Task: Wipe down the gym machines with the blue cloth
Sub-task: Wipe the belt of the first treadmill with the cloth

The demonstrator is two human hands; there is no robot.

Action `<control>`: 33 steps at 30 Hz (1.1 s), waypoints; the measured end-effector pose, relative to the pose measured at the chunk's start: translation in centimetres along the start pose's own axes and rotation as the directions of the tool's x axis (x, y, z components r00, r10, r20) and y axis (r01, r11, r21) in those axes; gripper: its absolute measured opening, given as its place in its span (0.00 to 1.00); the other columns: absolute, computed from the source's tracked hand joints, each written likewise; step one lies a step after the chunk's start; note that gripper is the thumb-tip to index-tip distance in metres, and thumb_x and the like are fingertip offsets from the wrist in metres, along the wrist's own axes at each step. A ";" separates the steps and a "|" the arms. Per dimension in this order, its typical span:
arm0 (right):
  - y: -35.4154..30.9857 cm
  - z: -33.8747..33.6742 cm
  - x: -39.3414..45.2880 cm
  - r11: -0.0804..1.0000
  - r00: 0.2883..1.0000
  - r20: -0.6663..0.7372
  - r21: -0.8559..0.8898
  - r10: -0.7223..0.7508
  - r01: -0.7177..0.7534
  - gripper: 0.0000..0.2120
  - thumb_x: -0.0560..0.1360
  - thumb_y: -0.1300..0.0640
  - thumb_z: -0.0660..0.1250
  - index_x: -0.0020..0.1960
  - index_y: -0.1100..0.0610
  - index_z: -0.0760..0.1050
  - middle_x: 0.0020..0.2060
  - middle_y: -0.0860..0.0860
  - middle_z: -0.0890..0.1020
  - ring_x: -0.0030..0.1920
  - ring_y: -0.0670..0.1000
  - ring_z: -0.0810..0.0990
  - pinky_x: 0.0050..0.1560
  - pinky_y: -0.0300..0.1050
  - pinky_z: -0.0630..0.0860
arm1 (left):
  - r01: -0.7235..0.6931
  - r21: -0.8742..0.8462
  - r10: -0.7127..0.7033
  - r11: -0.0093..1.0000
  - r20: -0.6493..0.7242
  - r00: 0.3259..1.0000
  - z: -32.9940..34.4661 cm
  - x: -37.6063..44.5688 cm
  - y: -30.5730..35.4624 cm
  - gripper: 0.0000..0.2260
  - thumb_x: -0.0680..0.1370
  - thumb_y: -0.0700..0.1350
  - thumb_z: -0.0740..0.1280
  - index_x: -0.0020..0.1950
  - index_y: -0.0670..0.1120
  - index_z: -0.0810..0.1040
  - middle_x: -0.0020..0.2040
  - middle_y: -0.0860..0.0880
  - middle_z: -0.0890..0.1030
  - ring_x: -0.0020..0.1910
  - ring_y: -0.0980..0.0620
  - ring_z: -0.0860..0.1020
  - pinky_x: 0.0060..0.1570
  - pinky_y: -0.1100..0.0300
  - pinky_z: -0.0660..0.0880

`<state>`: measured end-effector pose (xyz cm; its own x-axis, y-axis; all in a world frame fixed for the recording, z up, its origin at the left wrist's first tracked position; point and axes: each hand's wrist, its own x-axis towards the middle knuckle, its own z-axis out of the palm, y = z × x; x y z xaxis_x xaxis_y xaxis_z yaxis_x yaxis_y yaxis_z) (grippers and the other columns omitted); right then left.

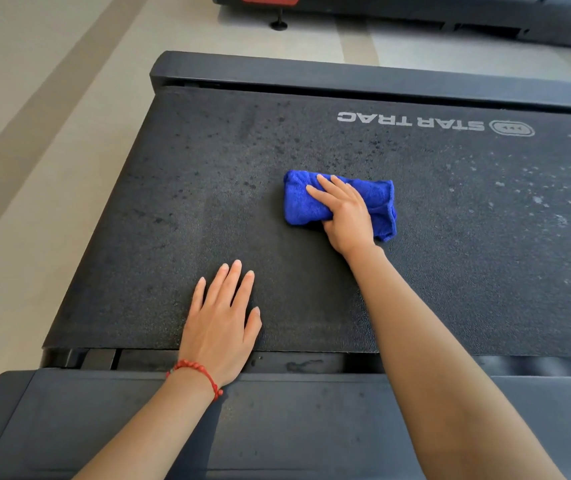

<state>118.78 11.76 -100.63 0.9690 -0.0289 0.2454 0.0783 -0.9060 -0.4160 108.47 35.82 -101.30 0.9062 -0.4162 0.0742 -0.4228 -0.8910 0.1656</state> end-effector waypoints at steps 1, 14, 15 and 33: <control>0.1 0.0 0.5 1.000 1.000 -0.001 -0.005 0.012 -0.012 0.29 0.69 0.73 0.62 0.67 0.54 0.71 0.70 0.52 0.68 0.72 0.55 0.60 0.72 0.45 0.50 | 0.001 -0.003 -0.001 1.000 -0.002 1.000 0.0 0.0 0.0 0.25 0.77 0.51 0.51 0.67 0.40 0.73 0.68 0.41 0.71 0.67 0.42 0.69 0.63 0.41 0.65; -1.4 -1.0 -2.2 0.999 0.998 0.053 -0.023 0.031 -0.030 0.29 0.71 0.71 0.62 0.69 0.53 0.68 0.71 0.51 0.66 0.73 0.53 0.58 0.72 0.44 0.51 | -0.016 -0.038 0.015 0.999 -0.043 0.999 0.0 -0.1 0.0 0.24 0.76 0.50 0.51 0.64 0.39 0.75 0.65 0.40 0.74 0.64 0.40 0.72 0.60 0.39 0.67; -1.5 -1.0 -2.8 0.999 0.998 0.055 -0.018 0.030 -0.029 0.29 0.70 0.71 0.62 0.69 0.53 0.68 0.71 0.51 0.66 0.73 0.53 0.58 0.72 0.44 0.51 | -0.019 -0.036 0.017 0.999 -0.043 0.999 0.0 0.0 0.0 0.24 0.76 0.50 0.51 0.64 0.39 0.75 0.65 0.40 0.74 0.64 0.40 0.72 0.60 0.39 0.67; -2.5 -3.5 -16.2 0.987 0.981 0.127 0.072 -0.149 0.140 0.33 0.60 0.72 0.58 0.64 0.56 0.74 0.66 0.54 0.72 0.70 0.60 0.65 0.69 0.51 0.53 | -0.089 -0.138 0.084 0.986 -0.037 0.996 -0.2 -1.1 1.9 0.24 0.76 0.50 0.52 0.60 0.37 0.78 0.62 0.38 0.76 0.62 0.37 0.73 0.56 0.38 0.69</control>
<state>102.03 13.01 -100.51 0.9684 0.1601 0.1913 0.2304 -0.8681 -0.4397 106.70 34.64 -100.85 0.8668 -0.4828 0.1245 -0.4970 -0.8169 0.2926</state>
